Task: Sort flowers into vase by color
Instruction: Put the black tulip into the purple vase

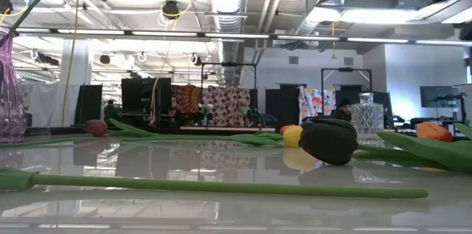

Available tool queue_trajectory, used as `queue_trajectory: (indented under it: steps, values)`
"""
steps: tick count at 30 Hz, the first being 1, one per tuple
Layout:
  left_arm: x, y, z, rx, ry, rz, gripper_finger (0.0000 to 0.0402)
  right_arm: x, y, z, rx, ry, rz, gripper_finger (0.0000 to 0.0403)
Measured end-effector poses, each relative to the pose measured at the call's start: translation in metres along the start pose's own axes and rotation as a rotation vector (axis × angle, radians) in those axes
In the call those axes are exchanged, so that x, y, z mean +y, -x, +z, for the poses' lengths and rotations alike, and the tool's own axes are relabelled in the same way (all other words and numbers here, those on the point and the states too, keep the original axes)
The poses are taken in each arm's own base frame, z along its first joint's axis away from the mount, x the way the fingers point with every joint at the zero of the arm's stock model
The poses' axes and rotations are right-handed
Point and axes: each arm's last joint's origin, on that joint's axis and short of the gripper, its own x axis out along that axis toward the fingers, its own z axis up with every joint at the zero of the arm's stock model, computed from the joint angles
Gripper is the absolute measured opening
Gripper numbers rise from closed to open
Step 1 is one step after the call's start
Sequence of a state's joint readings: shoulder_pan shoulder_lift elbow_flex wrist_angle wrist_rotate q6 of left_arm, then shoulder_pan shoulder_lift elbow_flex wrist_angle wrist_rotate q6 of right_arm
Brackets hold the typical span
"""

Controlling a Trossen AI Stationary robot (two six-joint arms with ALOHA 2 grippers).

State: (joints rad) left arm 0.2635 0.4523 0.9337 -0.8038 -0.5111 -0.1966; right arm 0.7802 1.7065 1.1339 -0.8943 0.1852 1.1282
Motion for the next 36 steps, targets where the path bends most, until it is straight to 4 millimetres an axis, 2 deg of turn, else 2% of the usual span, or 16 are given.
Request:
queue_trajectory:
  steps: [5,11,15,24,27,36]
  values:
    - [0.004,0.015,0.019,-0.043,0.056,-0.024,0.0149,0.006,-0.022,-0.004,0.032,0.020,-0.063,0.0227]
    - [0.004,0.014,0.014,0.019,0.046,-0.040,0.0149,0.006,-0.035,0.003,0.085,-0.003,-0.061,0.0232]
    - [0.002,0.009,0.011,0.064,0.020,-0.028,0.0149,0.005,-0.031,0.005,0.128,-0.016,-0.023,0.0229]
    - [0.001,0.003,0.004,0.159,-0.061,0.032,0.0149,0.000,-0.006,0.008,0.090,-0.042,0.061,0.0228]
    - [0.001,0.000,0.002,0.175,-0.073,0.063,0.0149,0.004,-0.005,0.009,0.072,-0.046,0.095,0.0228]
    - [-0.006,-0.025,-0.027,0.228,-0.174,0.122,0.0149,0.013,-0.043,0.007,0.126,-0.030,0.013,0.0227]
